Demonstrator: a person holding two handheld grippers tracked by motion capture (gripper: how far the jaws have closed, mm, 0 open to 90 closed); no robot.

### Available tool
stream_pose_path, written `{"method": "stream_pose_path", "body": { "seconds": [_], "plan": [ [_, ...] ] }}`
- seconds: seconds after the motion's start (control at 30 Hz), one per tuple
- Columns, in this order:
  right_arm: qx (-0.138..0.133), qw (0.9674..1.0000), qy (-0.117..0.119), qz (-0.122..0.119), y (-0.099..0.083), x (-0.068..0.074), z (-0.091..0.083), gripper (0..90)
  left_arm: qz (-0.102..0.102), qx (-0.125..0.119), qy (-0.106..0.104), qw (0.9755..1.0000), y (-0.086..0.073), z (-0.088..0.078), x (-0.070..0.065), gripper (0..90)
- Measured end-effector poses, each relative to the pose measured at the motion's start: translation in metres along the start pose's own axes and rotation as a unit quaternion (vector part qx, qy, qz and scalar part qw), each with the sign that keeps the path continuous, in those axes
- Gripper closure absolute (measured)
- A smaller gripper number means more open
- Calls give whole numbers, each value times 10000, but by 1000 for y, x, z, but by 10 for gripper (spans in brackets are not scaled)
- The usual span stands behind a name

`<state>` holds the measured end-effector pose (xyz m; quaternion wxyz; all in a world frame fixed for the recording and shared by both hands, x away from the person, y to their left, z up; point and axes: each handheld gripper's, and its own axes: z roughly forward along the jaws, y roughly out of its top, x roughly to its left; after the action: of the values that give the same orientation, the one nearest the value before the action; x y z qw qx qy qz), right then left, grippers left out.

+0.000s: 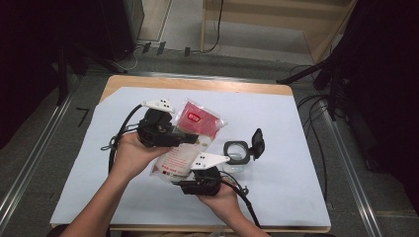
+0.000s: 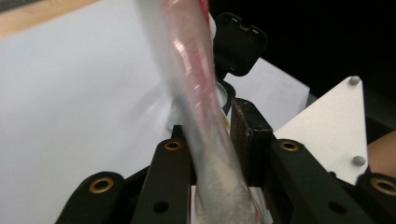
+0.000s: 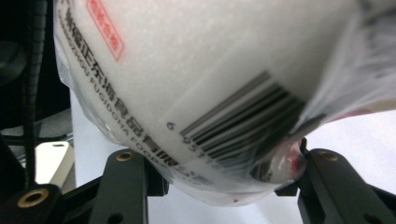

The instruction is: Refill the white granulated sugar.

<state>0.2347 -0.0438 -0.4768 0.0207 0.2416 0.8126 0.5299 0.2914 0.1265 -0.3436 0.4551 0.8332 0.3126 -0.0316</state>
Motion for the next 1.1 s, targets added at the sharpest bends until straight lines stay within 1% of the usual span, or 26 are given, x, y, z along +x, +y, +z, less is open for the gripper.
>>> {"method": "stream_pose_path", "body": {
  "seconds": [0.03,0.07,0.1,0.17,0.2,0.27,0.33,0.37,0.43,0.5,0.53,0.63,0.7,0.73,0.77,0.8,0.83,0.87,0.97,1.03,1.1],
  "plan": [
    [4,10000,18,20,0,0,0,516,-82,5,55,10000,0,1,1,793],
    [-9,9999,80,79,0,0,0,516,-160,-78,48,9998,-1,3,1,813],
    [-20,9998,129,133,-1,0,0,517,-174,-109,55,9998,-2,3,2,816],
    [-57,9996,175,216,-1,0,-1,518,-164,-245,14,9996,-4,5,2,826],
    [-63,9996,163,236,-1,0,-1,518,-152,-312,8,9994,-5,7,2,828],
    [-57,9995,125,294,0,1,-1,518,-221,-439,-36,9988,-6,9,2,838],
    [-60,9994,90,317,0,2,-2,518,-295,-471,-62,9984,-7,11,2,850],
    [-36,9993,95,349,0,2,-1,519,-311,-450,-42,9985,-7,13,2,852],
    [-3,9991,127,416,-2,2,0,521,-326,-310,7,9990,-7,16,2,854],
    [50,9990,151,430,-3,2,1,526,-353,-266,45,9990,-7,19,2,854],
    [71,9989,146,429,-4,2,2,525,-371,-232,-9,9990,-8,21,3,853],
    [100,9991,29,410,-6,4,3,518,-390,-156,-31,9991,-8,23,3,854],
    [109,9989,-1,450,-7,5,3,519,-387,-156,-68,9991,-8,25,3,856],
    [116,9988,10,477,-7,5,3,521,-404,-127,-77,9991,-8,26,3,856],
    [143,9985,71,528,-7,5,3,524,-436,-65,-62,9990,-8,27,3,857],
    [161,9980,116,594,-7,5,3,525,-482,-76,-90,9988,-8,28,4,860],
    [170,9979,114,609,-8,5,2,524,-513,-55,-120,9986,-7,29,4,863],
    [168,9979,84,622,-8,6,2,521,-509,-59,-128,9986,-7,29,5,865],
    [176,9983,-127,536,-8,9,1,498,-567,-80,-138,9983,-7,31,5,872],
    [192,9983,-181,525,-8,10,1,488,-587,-44,-151,9982,-6,34,6,875],
    [286,9978,-163,583,-8,9,1,485,-559,44,-150,9983,-6,36,6,875]
  ]
}}
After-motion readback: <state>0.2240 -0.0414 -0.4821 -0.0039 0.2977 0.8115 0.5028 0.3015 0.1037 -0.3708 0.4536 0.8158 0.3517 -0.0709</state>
